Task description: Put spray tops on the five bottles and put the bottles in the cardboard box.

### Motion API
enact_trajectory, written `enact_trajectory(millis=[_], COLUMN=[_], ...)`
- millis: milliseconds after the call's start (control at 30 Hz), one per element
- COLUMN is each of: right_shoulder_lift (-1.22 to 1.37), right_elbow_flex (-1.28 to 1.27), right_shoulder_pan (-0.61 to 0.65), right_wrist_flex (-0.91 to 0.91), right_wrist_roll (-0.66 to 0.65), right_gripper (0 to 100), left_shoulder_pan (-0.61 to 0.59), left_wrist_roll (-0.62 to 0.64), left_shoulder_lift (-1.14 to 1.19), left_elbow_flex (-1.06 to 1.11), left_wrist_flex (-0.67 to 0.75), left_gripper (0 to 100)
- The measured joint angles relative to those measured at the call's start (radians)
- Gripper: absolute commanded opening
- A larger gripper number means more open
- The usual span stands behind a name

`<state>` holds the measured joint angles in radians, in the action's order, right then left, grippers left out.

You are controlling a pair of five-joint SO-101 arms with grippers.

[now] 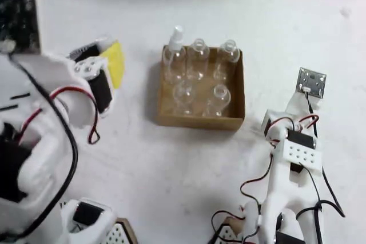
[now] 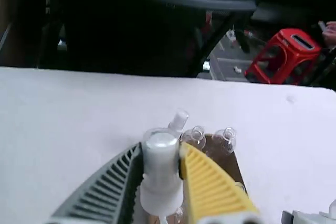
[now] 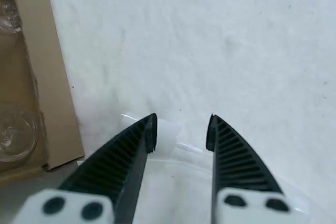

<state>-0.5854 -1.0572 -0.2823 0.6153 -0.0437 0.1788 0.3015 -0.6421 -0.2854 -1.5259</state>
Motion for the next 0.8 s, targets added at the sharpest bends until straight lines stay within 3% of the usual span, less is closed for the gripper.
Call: enact_trajectory(millis=[333, 667, 800], right_shoulder_lift=[0.0, 0.0, 0.0], right_elbow_flex=[0.0, 0.0, 0.0], right_shoulder_pan=[0.0, 0.0, 0.0], right_wrist_flex=[0.0, 0.0, 0.0], right_wrist_roll=[0.0, 0.0, 0.0], right_gripper=[14.1, 14.1, 14.1], left_shoulder_pan=[0.009, 0.06, 0.06], left_wrist_roll=[0.0, -0.003, -0.003], left_shoulder_lift=[-0.167, -0.233, -0.233], left_elbow_flex=[0.465, 0.54, 0.563], left_wrist_flex=[0.425, 0.532, 0.68], left_gripper=[2, 2, 2])
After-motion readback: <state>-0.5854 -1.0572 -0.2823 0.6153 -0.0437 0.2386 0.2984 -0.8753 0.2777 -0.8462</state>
